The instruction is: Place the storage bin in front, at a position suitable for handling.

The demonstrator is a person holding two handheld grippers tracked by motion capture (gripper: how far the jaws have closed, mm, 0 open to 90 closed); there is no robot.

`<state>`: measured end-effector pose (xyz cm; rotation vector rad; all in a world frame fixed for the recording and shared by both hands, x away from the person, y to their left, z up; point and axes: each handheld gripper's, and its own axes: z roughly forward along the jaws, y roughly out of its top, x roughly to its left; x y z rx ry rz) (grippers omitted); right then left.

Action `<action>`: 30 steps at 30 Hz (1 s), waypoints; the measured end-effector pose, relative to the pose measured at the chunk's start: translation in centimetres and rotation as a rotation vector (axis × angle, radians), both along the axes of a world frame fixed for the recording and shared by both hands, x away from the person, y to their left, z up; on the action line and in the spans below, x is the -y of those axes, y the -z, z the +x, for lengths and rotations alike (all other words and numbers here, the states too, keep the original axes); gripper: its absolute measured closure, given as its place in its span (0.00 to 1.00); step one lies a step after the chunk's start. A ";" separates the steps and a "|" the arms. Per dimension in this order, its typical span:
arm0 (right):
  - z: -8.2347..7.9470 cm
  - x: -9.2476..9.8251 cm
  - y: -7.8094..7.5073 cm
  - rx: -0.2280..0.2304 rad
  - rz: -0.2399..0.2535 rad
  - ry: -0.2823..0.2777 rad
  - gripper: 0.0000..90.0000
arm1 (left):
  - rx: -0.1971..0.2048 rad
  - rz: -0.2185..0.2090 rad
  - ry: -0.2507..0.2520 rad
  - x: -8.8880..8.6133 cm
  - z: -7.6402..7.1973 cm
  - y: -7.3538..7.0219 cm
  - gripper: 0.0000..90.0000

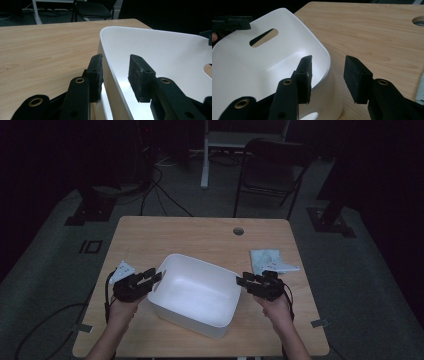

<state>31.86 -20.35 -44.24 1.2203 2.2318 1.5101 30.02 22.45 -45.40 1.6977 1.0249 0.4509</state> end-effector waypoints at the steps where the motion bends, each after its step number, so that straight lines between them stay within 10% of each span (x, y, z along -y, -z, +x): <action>1: 0.1 0.0 0.0 -0.002 -0.002 0.004 0.68 | 0.000 0.000 0.000 0.0 0.0 0.0 0.74; 16: 1.1 -1.2 -0.2 0.028 -0.047 -0.006 0.94 | -0.016 0.022 -0.040 0.4 -0.7 0.2 0.89; 30: 2.8 -1.1 -0.1 0.027 -0.027 -0.072 0.95 | -0.003 0.009 -0.100 0.7 -3.0 0.5 0.88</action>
